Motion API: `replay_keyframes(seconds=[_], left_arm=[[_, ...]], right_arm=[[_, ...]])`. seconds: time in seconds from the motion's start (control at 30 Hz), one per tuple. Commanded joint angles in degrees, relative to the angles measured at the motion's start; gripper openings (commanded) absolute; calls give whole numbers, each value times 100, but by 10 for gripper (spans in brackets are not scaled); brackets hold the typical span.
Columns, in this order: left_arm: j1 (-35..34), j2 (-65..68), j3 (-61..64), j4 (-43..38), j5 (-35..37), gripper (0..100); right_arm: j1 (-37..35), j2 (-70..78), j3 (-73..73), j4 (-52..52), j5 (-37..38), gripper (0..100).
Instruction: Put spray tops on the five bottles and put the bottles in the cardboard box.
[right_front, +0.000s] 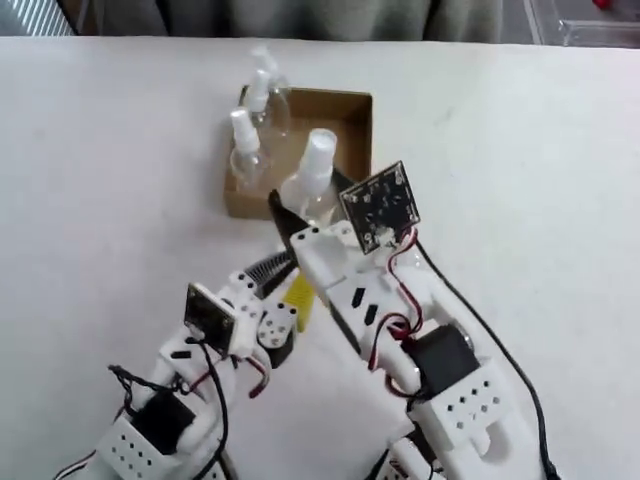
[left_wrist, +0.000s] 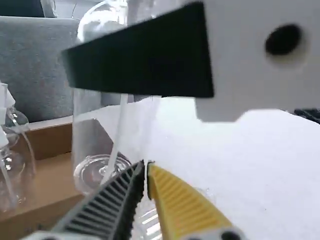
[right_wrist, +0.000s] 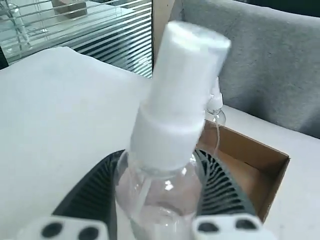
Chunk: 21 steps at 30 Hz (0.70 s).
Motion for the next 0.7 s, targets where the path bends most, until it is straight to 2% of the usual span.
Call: replay_keyframes(seconds=[0.0,0.27,0.37,0.47,0.57,0.67], left_arm=[[-22,-92,-18,79,26,20],[-48,-92,-35,782,18,22],[-400,-92,-141,923,-255,22],[-1007,-92,-343,1222,-475,22],[-1886,-92,-387,1723,-492,22],[-2695,-92,-343,1881,-484,22]], right_arm=[[31,-163,-360,154,-18,15],[629,-101,-325,-338,-9,15],[866,92,-334,-576,-9,15],[1086,629,-360,-980,-9,15],[1332,1244,-360,-1596,-9,15],[1552,1798,-360,-2202,-9,15]])
